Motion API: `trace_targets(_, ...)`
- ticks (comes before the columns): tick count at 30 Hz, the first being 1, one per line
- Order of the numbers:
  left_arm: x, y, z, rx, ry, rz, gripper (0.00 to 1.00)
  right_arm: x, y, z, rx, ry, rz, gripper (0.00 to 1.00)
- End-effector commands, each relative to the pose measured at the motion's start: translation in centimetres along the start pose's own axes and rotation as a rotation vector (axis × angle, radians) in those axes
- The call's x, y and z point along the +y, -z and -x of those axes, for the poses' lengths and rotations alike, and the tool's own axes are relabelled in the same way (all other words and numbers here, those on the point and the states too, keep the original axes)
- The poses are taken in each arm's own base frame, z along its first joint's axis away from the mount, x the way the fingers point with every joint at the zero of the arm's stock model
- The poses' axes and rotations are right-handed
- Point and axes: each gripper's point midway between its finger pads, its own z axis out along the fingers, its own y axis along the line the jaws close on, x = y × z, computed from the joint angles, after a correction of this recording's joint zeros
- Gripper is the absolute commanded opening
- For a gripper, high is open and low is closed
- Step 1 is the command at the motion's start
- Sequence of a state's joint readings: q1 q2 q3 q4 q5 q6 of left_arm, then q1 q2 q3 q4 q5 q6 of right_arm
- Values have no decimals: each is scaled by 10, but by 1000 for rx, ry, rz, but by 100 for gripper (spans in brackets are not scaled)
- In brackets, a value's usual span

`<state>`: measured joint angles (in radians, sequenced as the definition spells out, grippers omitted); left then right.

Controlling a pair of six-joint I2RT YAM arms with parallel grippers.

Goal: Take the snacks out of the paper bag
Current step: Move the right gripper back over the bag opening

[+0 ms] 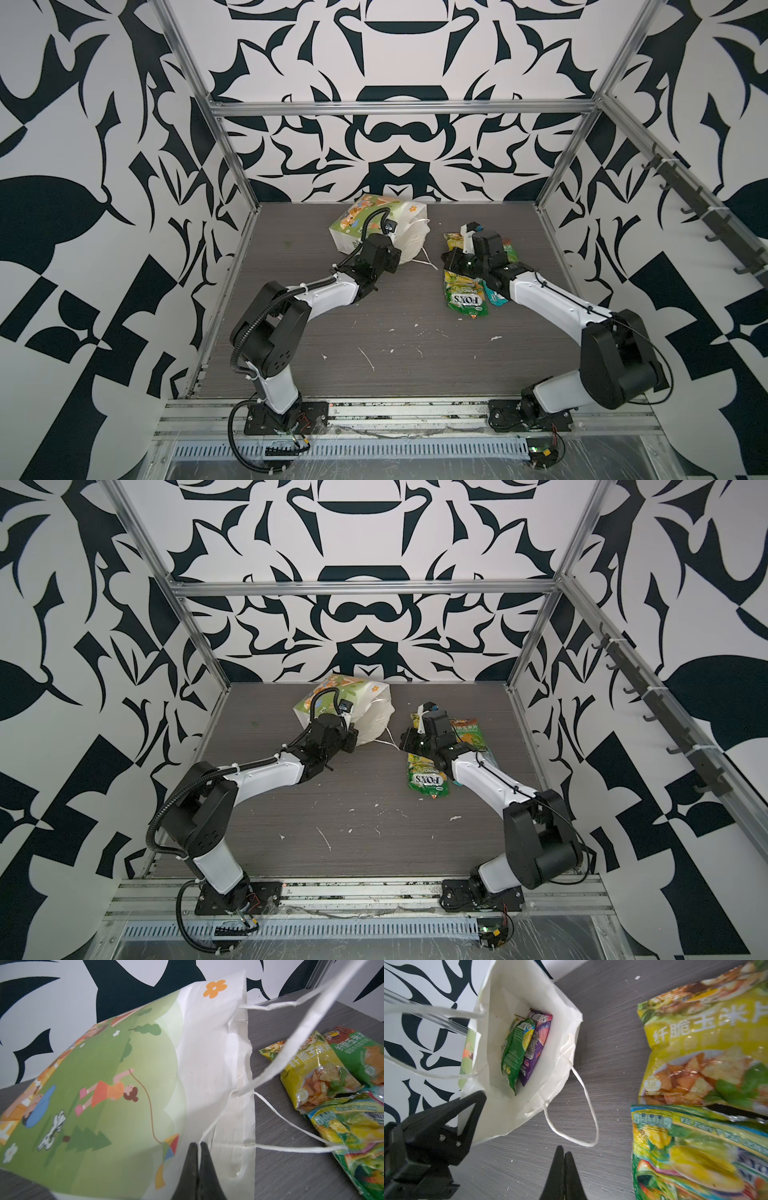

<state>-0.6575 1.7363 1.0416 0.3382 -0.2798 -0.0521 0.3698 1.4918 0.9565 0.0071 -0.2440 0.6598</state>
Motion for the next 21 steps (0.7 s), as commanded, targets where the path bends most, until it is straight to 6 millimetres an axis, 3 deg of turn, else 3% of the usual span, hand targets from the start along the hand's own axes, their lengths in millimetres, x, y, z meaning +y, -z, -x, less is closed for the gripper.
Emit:
trace_targets(1, -8, 10, 28, -60, 9, -34, 0, 42, 0, 36, -103, 21, 132, 3)
trace_targets(9, -20, 13, 35, -67, -12, -43, 0, 55, -31, 37, -100, -3, 167, 3)
trace_targets(21, -30, 23, 50, -100, -26, -71, 0, 53, -74, 32, -49, -6, 132, 3)
